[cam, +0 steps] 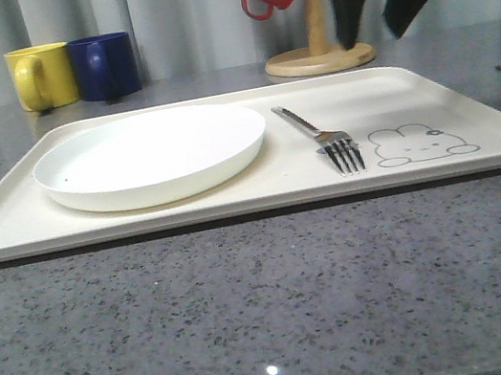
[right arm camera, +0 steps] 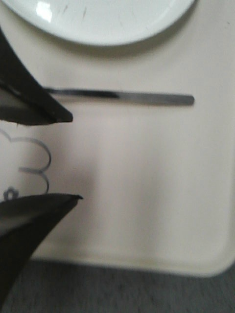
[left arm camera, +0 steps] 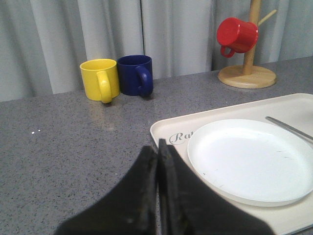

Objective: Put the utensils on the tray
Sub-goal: 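Move the right gripper back over the chopsticks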

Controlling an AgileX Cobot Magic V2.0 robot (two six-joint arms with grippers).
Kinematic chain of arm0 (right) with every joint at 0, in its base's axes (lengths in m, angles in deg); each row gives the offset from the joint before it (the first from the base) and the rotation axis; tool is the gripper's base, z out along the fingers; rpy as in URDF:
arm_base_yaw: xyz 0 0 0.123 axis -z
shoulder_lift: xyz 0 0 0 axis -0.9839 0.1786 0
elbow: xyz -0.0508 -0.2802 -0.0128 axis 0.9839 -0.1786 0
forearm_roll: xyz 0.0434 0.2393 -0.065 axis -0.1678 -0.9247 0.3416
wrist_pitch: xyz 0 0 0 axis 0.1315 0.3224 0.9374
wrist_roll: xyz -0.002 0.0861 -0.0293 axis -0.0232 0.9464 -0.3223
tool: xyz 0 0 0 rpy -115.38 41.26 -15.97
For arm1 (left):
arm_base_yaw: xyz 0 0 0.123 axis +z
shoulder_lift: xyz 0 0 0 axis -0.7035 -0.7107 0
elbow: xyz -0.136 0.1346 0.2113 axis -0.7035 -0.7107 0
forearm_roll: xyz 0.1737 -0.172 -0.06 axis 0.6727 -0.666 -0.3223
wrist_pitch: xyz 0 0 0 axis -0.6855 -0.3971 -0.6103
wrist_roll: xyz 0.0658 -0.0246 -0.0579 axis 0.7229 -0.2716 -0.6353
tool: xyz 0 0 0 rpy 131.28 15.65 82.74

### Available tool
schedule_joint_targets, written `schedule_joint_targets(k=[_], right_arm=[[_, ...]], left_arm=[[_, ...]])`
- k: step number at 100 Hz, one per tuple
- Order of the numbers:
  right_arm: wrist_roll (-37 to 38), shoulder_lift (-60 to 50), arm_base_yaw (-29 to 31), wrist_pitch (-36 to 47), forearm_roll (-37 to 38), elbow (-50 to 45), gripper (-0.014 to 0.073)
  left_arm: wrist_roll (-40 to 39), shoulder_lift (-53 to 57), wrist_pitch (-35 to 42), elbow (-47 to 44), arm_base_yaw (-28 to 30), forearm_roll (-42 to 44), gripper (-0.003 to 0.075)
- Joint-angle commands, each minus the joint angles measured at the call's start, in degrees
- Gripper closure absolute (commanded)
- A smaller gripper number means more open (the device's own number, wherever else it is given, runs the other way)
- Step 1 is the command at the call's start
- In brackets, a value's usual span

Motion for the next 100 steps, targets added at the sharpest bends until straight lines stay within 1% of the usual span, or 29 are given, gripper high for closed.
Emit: schedule_joint_targets(k=[1,18,33,40,48,58,66,100], right_arm=[[-4.87,-5.07,4.01,-1.60,2.46,1.80,0.0244],[-13.04,-5.99,13.68,-6.48,0.48,1.80,0.0244],[-22.03,-5.73,21.35,-6.83,-7.00,1.80,0.0244],[-24.79,-5.55,24.57,-6.63,-9.84,1.80,0.0244],[-26.99,-4.91,27.42,-6.96,-11.25,1.80,0.0244],[-29.72,-3.46,28.89,-7.83,-11.82,1.80,0.0244],[-30.87,-1.75,28.97,-8.49,-12.19,1.80,0.0244],[-31.14,5.16,28.97,-8.05,-13.29,1.80,0.0244]], left_arm=[[-0.02,-0.41,4.68,1.47,-0.39,-0.20,0.0739],[-0.02,-0.41,4.68,1.47,-0.39,-0.20,0.0739],[-0.02,-0.41,4.68,1.47,-0.39,-0.20,0.0739],[-0.02,-0.41,4.68,1.47,-0.39,-0.20,0.0739],[-0.02,-0.41,4.68,1.47,-0.39,-0.20,0.0739],[-0.02,-0.41,4.68,1.47,-0.39,-0.20,0.0739],[-0.02,-0.41,4.68,1.47,-0.39,-0.20,0.0739],[-0.02,-0.41,4.68,1.47,-0.39,-0.20,0.0739]])
